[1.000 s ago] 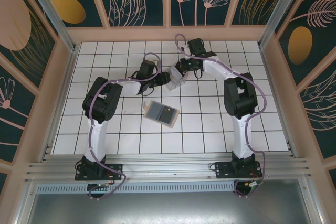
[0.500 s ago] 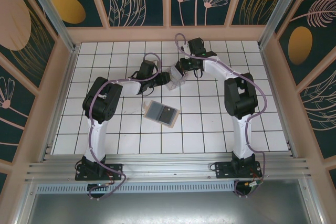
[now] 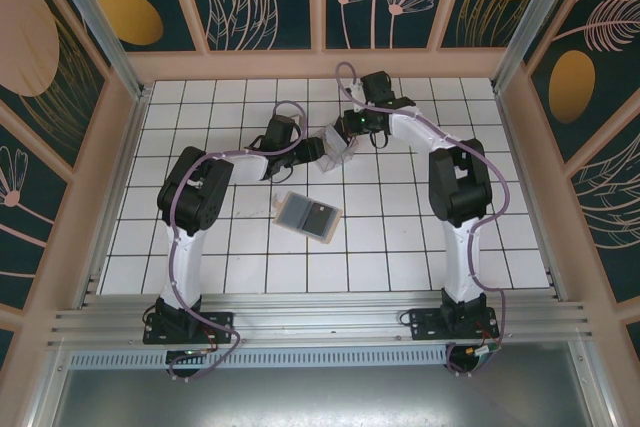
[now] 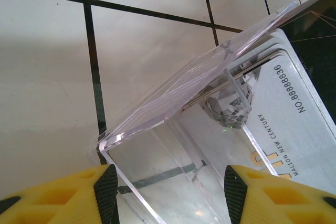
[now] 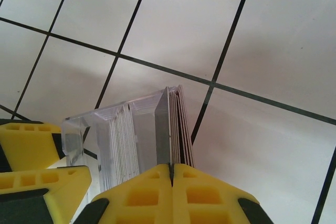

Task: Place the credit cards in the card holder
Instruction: Pick up several credit cards from the storage box.

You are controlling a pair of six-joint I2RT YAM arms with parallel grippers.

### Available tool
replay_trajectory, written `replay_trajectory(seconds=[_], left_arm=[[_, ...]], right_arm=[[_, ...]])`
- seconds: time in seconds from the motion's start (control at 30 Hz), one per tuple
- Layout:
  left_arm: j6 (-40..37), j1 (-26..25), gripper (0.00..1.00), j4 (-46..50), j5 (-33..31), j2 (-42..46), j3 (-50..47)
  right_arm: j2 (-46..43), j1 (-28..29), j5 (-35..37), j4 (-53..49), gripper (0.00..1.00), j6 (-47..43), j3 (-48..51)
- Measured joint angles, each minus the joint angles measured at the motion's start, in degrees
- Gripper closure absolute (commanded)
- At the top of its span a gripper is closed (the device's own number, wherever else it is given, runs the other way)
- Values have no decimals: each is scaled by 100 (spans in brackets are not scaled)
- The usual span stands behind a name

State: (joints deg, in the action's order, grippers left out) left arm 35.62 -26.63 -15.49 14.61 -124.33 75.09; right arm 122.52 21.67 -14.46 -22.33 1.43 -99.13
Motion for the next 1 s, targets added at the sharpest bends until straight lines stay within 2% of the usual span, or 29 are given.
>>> replay_trajectory(seconds=[1.0], left_arm=[[0,0,41,-7,0,2,-11]], right_arm=[[-214,-422,-1364,476,100,557,470]])
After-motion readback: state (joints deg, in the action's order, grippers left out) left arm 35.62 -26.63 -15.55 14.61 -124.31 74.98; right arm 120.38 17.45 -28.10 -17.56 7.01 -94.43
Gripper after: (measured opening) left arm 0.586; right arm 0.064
